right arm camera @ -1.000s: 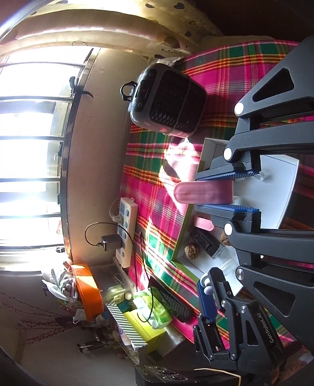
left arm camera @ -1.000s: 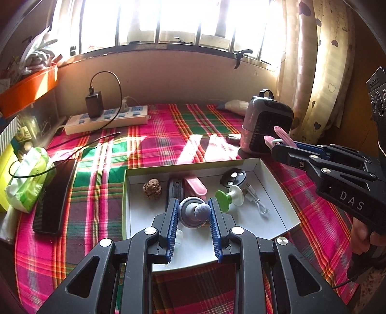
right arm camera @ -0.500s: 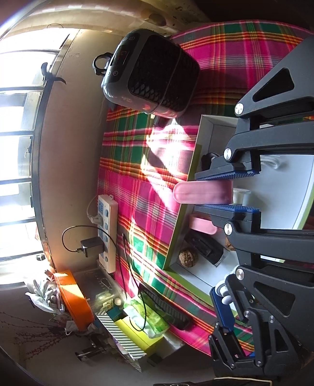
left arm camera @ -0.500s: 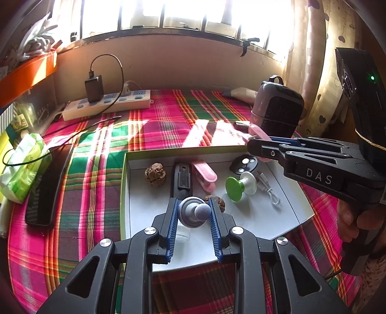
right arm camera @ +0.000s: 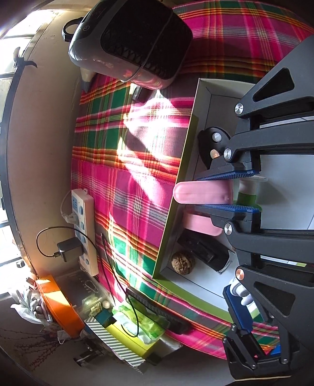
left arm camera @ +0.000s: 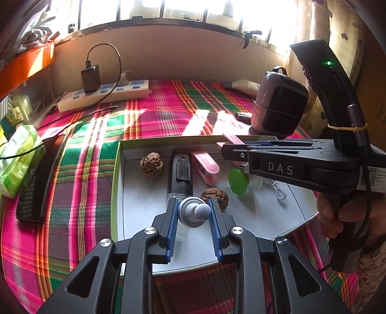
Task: Organize objects
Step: 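Carry the white knob and pink clip over the white box with both grippers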
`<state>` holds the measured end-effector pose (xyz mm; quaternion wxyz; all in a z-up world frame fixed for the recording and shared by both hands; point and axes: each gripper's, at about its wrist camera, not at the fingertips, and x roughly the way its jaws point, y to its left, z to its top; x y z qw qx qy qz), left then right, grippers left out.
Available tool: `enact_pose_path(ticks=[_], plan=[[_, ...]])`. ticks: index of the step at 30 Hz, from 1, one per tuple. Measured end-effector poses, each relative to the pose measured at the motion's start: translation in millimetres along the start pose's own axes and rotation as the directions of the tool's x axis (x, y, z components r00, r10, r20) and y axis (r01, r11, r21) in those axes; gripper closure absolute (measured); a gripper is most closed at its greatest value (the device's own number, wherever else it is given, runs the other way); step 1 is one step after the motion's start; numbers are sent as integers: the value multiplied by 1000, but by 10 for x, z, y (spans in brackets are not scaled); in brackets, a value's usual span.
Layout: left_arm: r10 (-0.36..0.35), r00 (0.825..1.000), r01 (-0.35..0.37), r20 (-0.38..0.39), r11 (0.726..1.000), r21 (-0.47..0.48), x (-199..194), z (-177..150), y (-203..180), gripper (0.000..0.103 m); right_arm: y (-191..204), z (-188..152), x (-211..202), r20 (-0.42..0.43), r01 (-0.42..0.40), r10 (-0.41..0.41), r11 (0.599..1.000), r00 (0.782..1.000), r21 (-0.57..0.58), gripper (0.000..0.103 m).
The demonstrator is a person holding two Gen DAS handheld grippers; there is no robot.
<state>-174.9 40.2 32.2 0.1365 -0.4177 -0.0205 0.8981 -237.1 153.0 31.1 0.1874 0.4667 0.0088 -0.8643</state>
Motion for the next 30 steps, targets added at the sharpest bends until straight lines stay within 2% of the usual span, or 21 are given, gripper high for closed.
enact_pose_path(ticks=[18,30], plan=[[52,999,-52,3,998,32,83,68,-7,80,76,-42,218,-43,35,-37,998,998,-43,84],[58,998,-57,-8,998,32,137,67,-1,80,77,-49,228,-43,35,-36,999,998,-42,84]])
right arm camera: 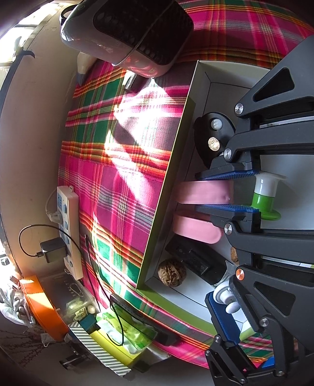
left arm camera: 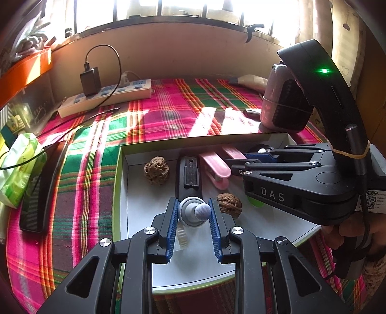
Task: Organize objects
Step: 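Open the left gripper to drop the white knob while the right gripper releases the pink clip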
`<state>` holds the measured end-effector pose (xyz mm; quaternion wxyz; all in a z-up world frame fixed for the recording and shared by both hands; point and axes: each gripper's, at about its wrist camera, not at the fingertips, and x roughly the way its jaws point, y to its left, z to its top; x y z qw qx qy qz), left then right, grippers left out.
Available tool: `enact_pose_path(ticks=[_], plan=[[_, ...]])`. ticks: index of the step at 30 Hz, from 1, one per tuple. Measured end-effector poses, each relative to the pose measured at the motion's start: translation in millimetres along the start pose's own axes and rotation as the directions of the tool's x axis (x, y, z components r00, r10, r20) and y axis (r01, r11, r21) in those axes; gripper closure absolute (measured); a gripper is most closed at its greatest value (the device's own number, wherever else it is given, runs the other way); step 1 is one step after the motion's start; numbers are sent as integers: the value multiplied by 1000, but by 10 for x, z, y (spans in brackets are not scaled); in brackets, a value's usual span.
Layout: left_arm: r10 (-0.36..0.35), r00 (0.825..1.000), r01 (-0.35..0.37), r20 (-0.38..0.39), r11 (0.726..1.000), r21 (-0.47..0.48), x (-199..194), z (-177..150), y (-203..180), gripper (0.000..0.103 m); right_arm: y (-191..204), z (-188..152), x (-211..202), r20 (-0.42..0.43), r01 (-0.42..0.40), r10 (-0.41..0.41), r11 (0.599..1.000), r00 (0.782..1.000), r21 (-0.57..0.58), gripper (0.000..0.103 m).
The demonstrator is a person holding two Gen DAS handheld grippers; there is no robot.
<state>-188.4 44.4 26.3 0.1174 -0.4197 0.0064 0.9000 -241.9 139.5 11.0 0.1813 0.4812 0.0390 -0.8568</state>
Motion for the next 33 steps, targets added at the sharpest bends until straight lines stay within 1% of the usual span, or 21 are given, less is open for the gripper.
enact_pose_path(ticks=[8,15,21,24,26,28,33], plan=[[5,1000,-5,-8,1000,-3,35,-6,9,79,-3,3,3,-2,0,0,1000,1000,4,84],[10,999,-10,-35,1000,-4,102,-52,18,77,-1,-1,-1,-4,4,-4,1000,1000,6,84],[15,999,-16,-37,1000,-4,108,-54,22,75,-9,-1,-4,-4,5,-5,1000,1000,10,83],[19,999,-19,-37,1000,-6,107,-53,28,74,-12,-7,-7,-4,3,-3,1000,1000,15,81],[21,999,-22,-36,1000,-7,96,-51,24,74,-12,-13,-14,-6,-2,2,1000,1000,19,76],[24,999,-25,-35,1000,-7,90,-54,26,73,-6,-22,-30,-3,1,-1,1000,1000,19,73],[31,999,-31,-31,999,-9,54,-65,12,73,-5,-32,-87,9,4,-5,1000,1000,26,72]])
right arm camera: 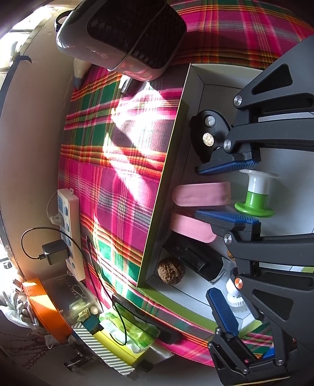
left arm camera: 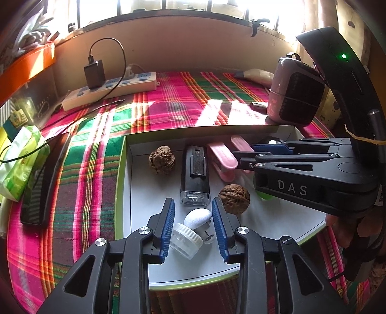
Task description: Organize objects
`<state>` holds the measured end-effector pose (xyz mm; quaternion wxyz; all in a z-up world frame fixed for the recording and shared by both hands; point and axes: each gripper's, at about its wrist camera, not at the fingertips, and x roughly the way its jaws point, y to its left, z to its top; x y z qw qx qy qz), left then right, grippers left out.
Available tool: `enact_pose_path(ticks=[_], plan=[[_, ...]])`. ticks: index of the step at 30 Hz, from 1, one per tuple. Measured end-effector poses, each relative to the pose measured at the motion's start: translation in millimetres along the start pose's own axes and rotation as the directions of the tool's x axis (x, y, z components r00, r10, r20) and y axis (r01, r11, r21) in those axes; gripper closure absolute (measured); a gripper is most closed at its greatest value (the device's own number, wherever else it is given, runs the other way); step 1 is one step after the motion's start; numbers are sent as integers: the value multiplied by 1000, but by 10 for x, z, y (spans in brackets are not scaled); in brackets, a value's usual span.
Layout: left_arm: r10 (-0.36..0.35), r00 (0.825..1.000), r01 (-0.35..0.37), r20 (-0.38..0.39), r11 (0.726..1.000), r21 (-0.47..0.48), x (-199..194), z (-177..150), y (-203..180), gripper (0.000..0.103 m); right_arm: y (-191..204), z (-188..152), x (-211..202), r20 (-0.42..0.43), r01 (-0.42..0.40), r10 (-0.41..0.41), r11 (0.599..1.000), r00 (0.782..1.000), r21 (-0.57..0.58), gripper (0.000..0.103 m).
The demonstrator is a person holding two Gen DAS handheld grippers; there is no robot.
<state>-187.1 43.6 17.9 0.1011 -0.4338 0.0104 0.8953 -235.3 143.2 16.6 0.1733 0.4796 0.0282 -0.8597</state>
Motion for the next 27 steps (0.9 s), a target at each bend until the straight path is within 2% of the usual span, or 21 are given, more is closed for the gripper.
enact_pose_path(ticks=[4,27], plan=[[6,1000,-6,10,1000,1,-56,-5,-11,73,21,-10,-69,15,10,-9,1000,1000,-4,64],[37,998,-37,54,999,-4,-343,-101,-57,72,155,-225,-434,91,49,-50,999,995,14,64]])
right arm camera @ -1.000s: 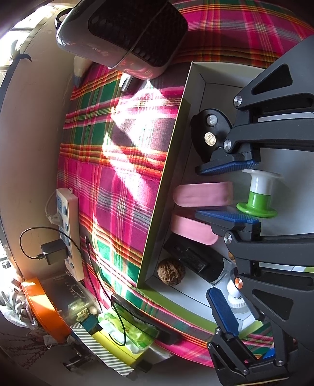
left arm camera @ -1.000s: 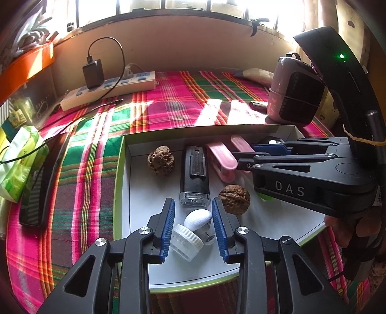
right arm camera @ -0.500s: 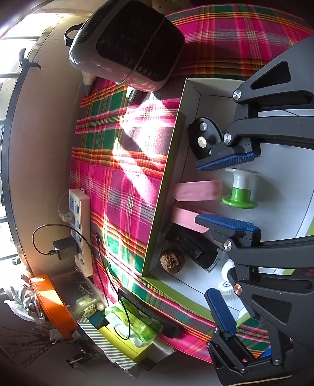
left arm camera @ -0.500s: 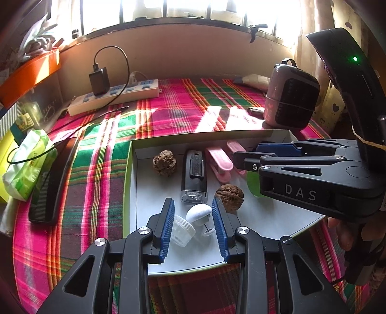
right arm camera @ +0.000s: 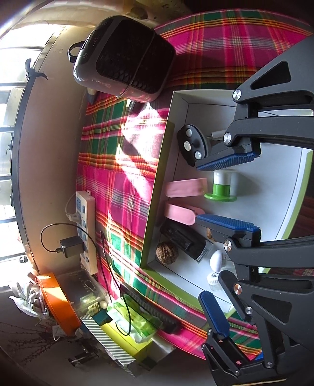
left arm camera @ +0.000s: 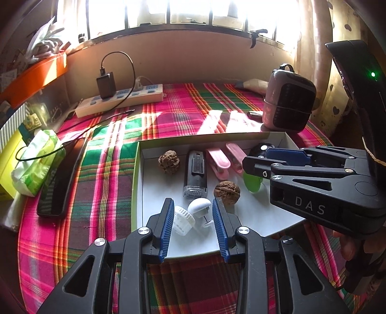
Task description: Organize objects
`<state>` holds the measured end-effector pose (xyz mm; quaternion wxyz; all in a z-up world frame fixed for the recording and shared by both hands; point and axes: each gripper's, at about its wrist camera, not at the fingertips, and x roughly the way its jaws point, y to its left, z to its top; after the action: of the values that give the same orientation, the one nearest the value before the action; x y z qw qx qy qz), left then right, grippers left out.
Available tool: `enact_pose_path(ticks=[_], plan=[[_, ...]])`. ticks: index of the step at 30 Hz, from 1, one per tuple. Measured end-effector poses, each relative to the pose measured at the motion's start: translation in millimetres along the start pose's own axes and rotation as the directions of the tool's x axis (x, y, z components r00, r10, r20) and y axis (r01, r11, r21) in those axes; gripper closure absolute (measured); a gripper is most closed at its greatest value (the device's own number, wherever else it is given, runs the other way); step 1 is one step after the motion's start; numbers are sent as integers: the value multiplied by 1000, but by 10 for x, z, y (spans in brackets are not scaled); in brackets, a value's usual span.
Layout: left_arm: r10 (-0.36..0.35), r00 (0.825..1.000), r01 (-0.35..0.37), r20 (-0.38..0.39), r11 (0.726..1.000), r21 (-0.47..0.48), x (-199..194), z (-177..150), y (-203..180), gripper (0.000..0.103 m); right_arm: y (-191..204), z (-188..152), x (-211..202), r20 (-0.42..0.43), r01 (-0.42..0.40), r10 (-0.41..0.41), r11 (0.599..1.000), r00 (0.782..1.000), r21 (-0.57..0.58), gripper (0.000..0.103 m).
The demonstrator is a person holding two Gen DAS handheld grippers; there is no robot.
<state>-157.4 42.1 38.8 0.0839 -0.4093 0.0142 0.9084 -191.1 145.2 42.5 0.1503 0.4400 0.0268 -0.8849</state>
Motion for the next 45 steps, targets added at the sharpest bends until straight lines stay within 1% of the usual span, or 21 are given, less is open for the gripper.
enact_pose_path(ticks=[5,8,10,14,16,17,19,20,22,24,26,28,33,36,39,41,45], plan=[[9,1000,-9,18,1000,-10,-73,-17,-4,72,-20,-69,-85,21,15,-15,1000,1000,18,64],[28,999,-28,29,1000,-9,-109,-41,-17,72,-23,-113,-156,41,19,-20,999,999,27,64],[22,999,-22,29,1000,-16,-127,-59,-14,72,-25,-151,-196,51,23,-24,999,998,34,64],[58,997,-58,45,998,-10,-178,-106,-53,72,-46,-233,-272,62,23,-27,998,998,63,64],[54,998,-54,43,998,-17,-200,-133,-54,72,-48,-286,-314,74,27,-33,997,997,76,64],[59,997,-58,45,998,-21,-213,-153,-56,72,-47,-319,-338,77,40,-46,996,996,81,64],[89,994,-89,61,996,-12,-248,-198,-77,72,-39,-382,-396,93,55,-63,995,994,83,64],[92,994,-91,64,996,-14,-266,-220,-80,72,-36,-408,-421,97,59,-67,995,993,85,64],[72,995,-70,62,997,-29,-289,-253,-72,72,-31,-464,-473,109,60,-70,994,992,88,64],[88,994,-86,62,996,-34,-308,-285,-83,72,-21,-519,-517,119,77,-87,993,989,86,64],[86,994,-84,62,996,-35,-328,-321,-90,72,-6,-579,-543,122,97,-107,992,987,80,60],[86,995,-84,60,996,-39,-343,-369,-95,72,12,-634,-558,119,114,-122,991,985,71,57],[103,994,-101,42,994,-45,-360,-490,-123,72,63,-796,-575,109,115,-120,992,987,55,56],[90,996,-88,30,995,-51,-360,-558,-149,72,106,-885,-550,87,114,-118,992,989,50,56],[92,996,-92,12,995,-50,-329,-629,-168,72,140,-963,-509,63,114,-117,992,991,45,56],[96,995,-96,0,994,-54,-304,-666,-166,72,146,-1002,-482,53,116,-119,992,992,43,52],[100,995,-100,-14,993,-62,-274,-723,-158,72,127,-1060,-448,31,125,-127,990,991,63,51]])
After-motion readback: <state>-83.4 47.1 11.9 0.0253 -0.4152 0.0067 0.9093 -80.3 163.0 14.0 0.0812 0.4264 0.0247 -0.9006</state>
